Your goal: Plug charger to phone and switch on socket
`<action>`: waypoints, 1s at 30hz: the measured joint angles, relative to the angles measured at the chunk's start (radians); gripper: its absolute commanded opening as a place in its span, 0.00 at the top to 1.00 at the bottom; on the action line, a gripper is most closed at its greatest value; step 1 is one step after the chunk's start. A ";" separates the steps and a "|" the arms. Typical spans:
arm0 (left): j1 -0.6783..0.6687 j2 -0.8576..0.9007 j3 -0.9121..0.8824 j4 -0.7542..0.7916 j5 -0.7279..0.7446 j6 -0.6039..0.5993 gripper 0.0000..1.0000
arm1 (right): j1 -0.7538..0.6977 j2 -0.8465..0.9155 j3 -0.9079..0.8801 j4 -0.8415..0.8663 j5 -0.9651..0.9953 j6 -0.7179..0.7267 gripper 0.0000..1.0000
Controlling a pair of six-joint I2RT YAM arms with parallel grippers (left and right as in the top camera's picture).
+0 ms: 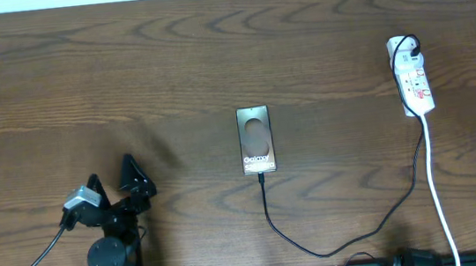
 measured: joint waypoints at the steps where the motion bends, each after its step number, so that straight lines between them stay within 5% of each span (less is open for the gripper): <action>1: 0.000 0.000 0.000 -0.019 0.001 0.000 0.02 | 0.000 -0.003 -0.006 0.001 0.000 0.007 0.98; 9: 0.000 0.014 0.008 -0.045 0.000 0.049 0.02 | 0.000 -0.077 -0.105 0.056 -0.001 0.066 0.96; 19: 0.000 0.022 0.013 -0.059 0.046 0.287 0.02 | 0.000 -0.134 -0.151 0.093 -0.001 0.081 0.94; 30: 0.000 0.023 0.014 -0.060 0.057 0.320 0.02 | 0.000 -0.136 -0.166 0.093 -0.007 0.098 0.93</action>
